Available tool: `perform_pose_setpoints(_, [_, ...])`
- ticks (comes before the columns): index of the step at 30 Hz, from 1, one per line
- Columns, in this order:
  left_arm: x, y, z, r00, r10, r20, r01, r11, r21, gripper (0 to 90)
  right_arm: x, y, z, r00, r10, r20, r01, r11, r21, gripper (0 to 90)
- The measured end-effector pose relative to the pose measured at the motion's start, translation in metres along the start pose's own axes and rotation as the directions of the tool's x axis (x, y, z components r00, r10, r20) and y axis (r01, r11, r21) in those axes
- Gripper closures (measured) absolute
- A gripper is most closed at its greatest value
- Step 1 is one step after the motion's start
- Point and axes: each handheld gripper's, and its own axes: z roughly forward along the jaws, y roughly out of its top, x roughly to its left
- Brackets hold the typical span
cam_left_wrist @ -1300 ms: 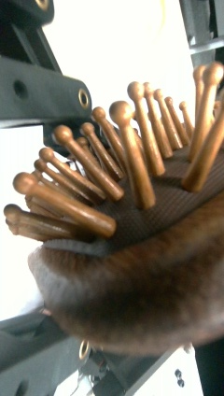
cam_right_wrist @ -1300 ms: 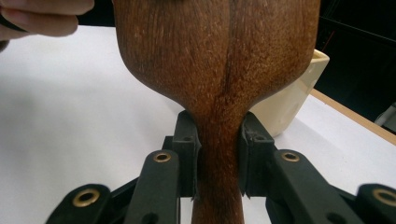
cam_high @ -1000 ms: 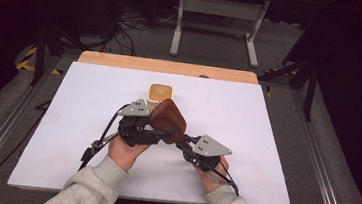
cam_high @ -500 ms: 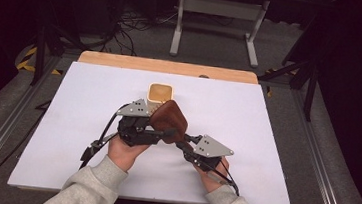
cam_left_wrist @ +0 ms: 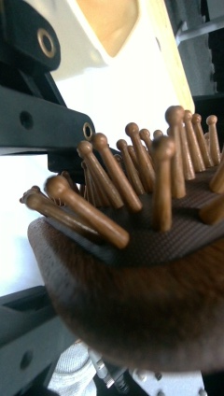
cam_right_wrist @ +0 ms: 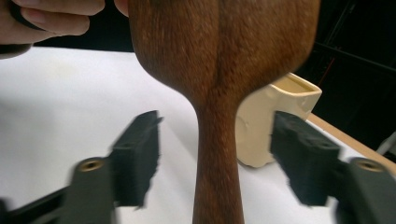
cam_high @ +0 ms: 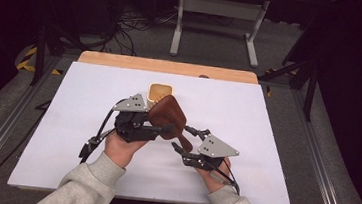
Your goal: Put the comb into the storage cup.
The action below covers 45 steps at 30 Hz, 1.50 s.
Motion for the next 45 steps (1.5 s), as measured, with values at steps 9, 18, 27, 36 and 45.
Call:
perform_pose_setpoints(9, [0.006,0.022,-0.018,0.9987,0.025,-0.044,-0.025,0.9997,0.001,57.5,-0.012,0.001,-0.006,0.9956,0.087,-0.034,-0.088,0.996,-0.016,4.2])
perform_pose_setpoints(18, [0.012,0.038,-0.034,0.9960,0.035,-0.082,-0.037,0.9992,-0.018,57.4,-0.019,-0.002,-0.013,0.9934,0.114,-0.015,-0.114,0.994,0.005,3.2])
perform_pose_setpoints(27, [0.020,0.053,-0.049,0.9924,0.037,-0.118,-0.042,0.9983,-0.041,57.3,-0.025,-0.005,-0.019,0.9916,0.129,0.010,-0.129,0.992,0.007,3.2])
perform_pose_setpoints(36, [0.028,0.060,-0.056,0.9874,0.027,-0.156,-0.035,0.9980,-0.052,57.1,-0.028,-0.007,-0.021,0.9903,0.137,0.024,-0.137,0.991,0.009,3.2])
perform_pose_setpoints(45, [0.036,0.069,-0.061,0.9811,0.017,-0.193,-0.032,0.9970,-0.071,57.1,-0.029,-0.007,-0.021,0.9900,0.138,0.028,-0.139,0.990,0.017,3.3])
